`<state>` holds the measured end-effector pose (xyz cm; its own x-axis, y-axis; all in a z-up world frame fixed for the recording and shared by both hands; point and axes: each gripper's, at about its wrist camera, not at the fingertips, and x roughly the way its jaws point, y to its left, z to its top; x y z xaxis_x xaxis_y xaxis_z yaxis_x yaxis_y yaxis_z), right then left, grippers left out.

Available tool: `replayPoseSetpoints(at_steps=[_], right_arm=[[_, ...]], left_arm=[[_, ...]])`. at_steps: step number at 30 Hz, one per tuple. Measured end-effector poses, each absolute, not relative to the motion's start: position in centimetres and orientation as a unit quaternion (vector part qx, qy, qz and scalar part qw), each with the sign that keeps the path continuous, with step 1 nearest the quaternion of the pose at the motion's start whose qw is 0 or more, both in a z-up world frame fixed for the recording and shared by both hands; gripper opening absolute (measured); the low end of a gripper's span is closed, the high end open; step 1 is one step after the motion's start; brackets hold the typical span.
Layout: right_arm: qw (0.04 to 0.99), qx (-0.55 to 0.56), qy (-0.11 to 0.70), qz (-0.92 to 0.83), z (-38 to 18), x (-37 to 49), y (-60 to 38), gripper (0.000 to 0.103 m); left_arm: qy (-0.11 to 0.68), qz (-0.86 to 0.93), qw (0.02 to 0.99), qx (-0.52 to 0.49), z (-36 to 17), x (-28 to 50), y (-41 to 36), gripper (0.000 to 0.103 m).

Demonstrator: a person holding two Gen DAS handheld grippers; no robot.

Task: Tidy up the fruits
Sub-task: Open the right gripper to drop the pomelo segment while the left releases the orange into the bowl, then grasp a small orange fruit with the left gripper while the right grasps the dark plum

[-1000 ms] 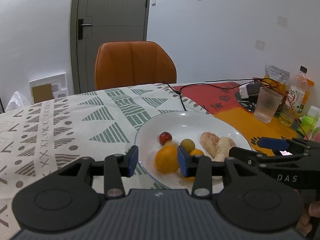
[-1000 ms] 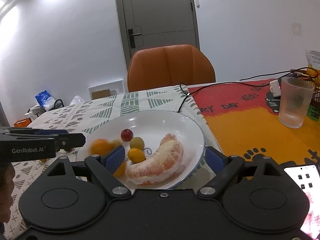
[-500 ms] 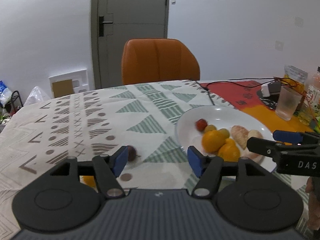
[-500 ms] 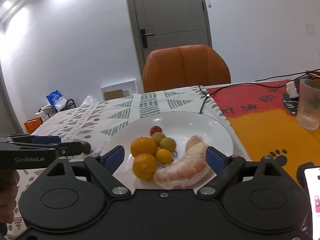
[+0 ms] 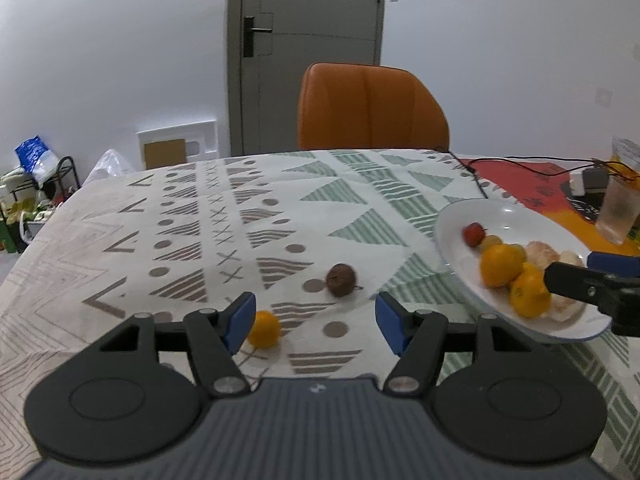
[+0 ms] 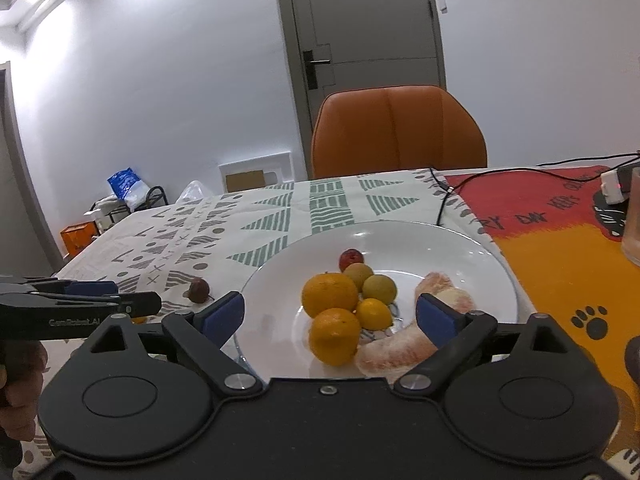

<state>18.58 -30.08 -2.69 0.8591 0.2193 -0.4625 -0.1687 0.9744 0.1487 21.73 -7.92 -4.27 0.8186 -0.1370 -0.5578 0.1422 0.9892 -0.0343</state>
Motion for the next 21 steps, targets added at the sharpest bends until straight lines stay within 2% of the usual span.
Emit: replayPoseSetpoints(at_steps=[4,12,14,16,18,21], right_arm=[[0.962,0.048,0.247,0.106,-2.7,18.9,-29.5,0.103],[0.960,0.036,0.252,0.118,-2.8,19.7,-28.1,0.103],[0.959,0.033,0.254,0.121,-2.8,20.0,-27.7,0.103],[0.959,0.031,0.255,0.123,-2.8,20.2,-27.4,0.103],[0.958,0.030,0.256,0.126,-2.8,20.5,-27.0,0.103],[0.957,0.029,0.255,0.134,-2.7,20.8,-26.3,0.103]], left_arm=[[0.296,-0.064,0.953,-0.001,-4.9,22.1,-7.0,0.064],[0.308,-0.046,0.950,-0.020,-6.2,23.2,-5.6,0.062],[0.313,-0.047,0.948,-0.029,-6.5,23.6,-5.3,0.056],[0.321,-0.045,0.945,-0.026,-6.9,23.9,-5.3,0.030],[0.321,-0.040,0.946,-0.017,-7.1,23.9,-5.2,0.022],[0.322,-0.047,0.945,-0.030,-6.9,23.7,-4.6,0.022]])
